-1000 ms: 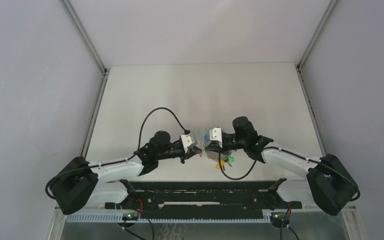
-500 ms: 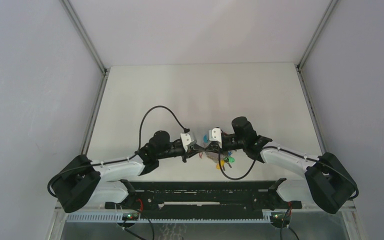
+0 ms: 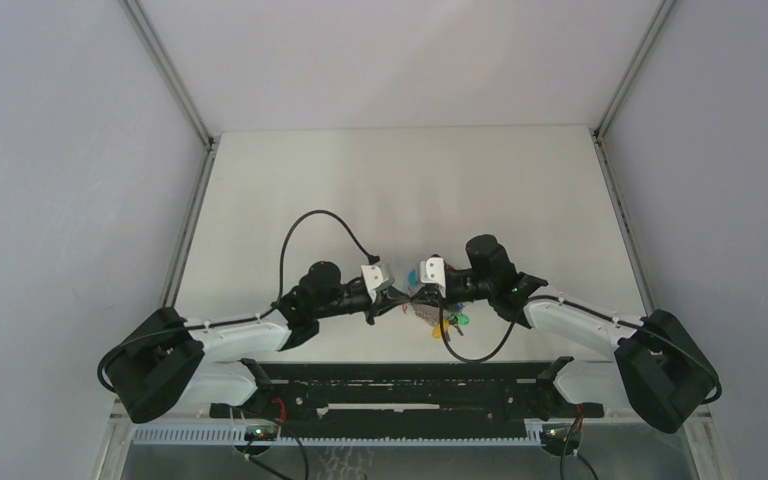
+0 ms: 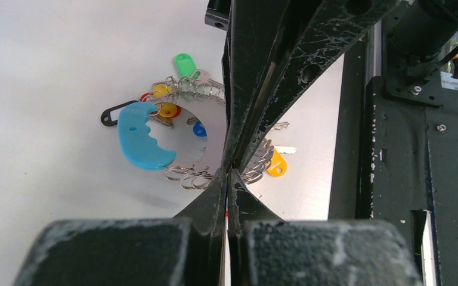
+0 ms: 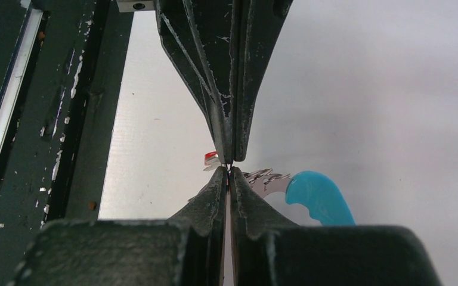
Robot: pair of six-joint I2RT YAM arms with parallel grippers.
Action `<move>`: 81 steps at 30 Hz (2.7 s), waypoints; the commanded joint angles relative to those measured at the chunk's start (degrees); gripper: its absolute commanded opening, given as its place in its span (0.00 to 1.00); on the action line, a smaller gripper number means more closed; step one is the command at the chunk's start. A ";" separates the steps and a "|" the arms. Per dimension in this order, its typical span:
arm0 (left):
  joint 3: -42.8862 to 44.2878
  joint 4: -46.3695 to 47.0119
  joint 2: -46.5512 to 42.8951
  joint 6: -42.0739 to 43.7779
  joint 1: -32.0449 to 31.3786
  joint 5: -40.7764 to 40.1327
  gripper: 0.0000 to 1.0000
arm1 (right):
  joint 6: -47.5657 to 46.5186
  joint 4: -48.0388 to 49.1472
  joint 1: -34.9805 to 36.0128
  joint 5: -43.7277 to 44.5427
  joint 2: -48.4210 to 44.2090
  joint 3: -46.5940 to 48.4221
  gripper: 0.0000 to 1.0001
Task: Put the keys on the keyring
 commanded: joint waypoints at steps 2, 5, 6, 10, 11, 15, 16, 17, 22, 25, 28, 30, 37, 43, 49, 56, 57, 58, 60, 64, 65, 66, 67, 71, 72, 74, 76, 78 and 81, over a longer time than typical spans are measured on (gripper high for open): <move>2.82 0.02 -0.46 -3.98 0.21 -2.94 0.00 | 0.32 2.51 -0.11 -1.06 -2.79 -0.22 0.00; 3.09 -0.46 -0.58 -5.42 0.75 -2.34 0.00 | 0.39 2.59 -0.20 -1.19 -3.08 -0.25 0.00; 3.15 -0.59 -0.65 -5.77 0.85 -2.22 0.00 | 0.40 2.54 -0.20 -1.02 -3.15 -0.29 0.00; 2.96 -0.61 -0.32 -7.88 1.45 -1.76 0.00 | 0.40 2.76 -0.36 -0.42 -3.67 -0.60 0.00; 2.95 -0.61 -0.19 -8.52 1.69 -1.49 0.00 | 0.49 2.89 -0.45 -0.40 -3.84 -0.74 0.00; 3.50 -0.61 0.74 -11.37 3.08 -0.31 0.00 | 0.66 3.06 -0.55 -0.59 -4.09 -0.86 0.00; 3.82 -0.61 0.94 -11.98 3.36 0.18 0.00 | 0.68 3.04 -0.52 -0.60 -4.14 -0.86 0.00; 4.05 -0.61 1.25 -12.54 3.58 0.70 0.00 | 0.71 3.10 -0.55 -0.62 -4.12 -0.86 0.00; 4.70 -0.61 2.26 -14.97 4.43 2.42 0.00 | 0.75 3.44 -0.51 -0.62 -4.49 -0.96 0.00; 4.66 -0.59 2.47 -16.05 4.84 3.05 0.00 | 1.26 4.18 -0.70 -0.27 -4.96 -1.40 0.00; 4.38 -0.61 2.98 -16.72 5.02 3.20 0.00 | 2.24 5.75 -1.08 -0.07 -5.48 -2.09 0.00; 4.46 -0.65 3.62 -17.10 5.03 3.61 0.00 | 2.80 6.51 -1.41 -0.13 -5.73 -2.34 0.00; 4.47 -0.61 5.02 -17.99 5.06 3.82 0.01 | 4.09 8.63 -2.06 -0.31 -6.98 -3.37 0.00; 0.50 4.70 3.14 -18.13 5.12 1.01 0.20 | 4.70 9.45 -2.55 -0.47 -7.10 -3.76 0.00; -3.54 11.21 0.29 -16.10 5.03 1.27 0.34 | 4.92 9.67 -2.57 -0.47 -7.13 -3.76 0.00; -3.44 16.18 1.25 -13.30 4.33 6.00 0.74 | 5.33 10.00 -2.62 -0.91 -6.95 -3.76 0.00; -3.24 16.35 1.51 -12.57 4.18 6.28 0.73 | 5.33 10.04 -2.64 -0.98 -6.95 -3.77 0.00; -3.01 16.31 1.72 -11.86 4.08 6.47 0.72 | 5.37 10.00 -2.66 -0.95 -6.96 -3.74 0.00; -2.76 16.35 2.08 -9.87 4.06 6.30 0.64 | 5.32 9.98 -2.66 -1.03 -6.96 -3.75 0.00; -3.29 17.13 2.35 -8.62 4.84 5.80 0.48 | 5.90 10.43 -2.74 -0.97 -7.11 -3.76 0.00; -3.55 18.01 2.52 -8.85 5.15 5.95 0.48 | 6.24 10.68 -2.75 -1.01 -7.19 -3.76 0.00; -3.83 18.79 2.84 -8.89 5.34 6.11 0.48 | 6.55 10.99 -2.80 -1.02 -7.28 -3.76 0.00; -4.02 19.42 3.30 -8.78 5.38 6.22 0.50 | 7.01 11.68 -2.82 -1.11 -7.29 -3.82 0.00; -4.06 23.42 6.15 -9.85 5.45 8.23 0.52 | 9.39 13.76 -3.27 -1.05 -7.23 -4.11 0.00; -4.11 24.60 6.65 -10.28 5.50 8.74 0.51 | 9.88 14.19 -3.39 -0.66 -7.29 -4.19 0.00; -4.33 25.77 7.16 -10.13 5.68 9.37 0.47 | 10.63 15.61 -3.65 -0.41 -7.39 -4.71 0.00; -4.70 26.27 7.47 -9.46 5.73 9.80 0.45 | 11.30 16.80 -3.95 -0.85 -7.32 -4.97 0.00; -4.81 26.58 7.92 -8.23 5.82 10.28 0.41 | 11.61 17.36 -4.11 -1.06 -6.72 -4.90 0.00; -4.49 27.00 9.36 -7.50 5.82 11.53 0.38 | 11.96 17.94 -4.15 -1.02 -5.90 -4.90 0.00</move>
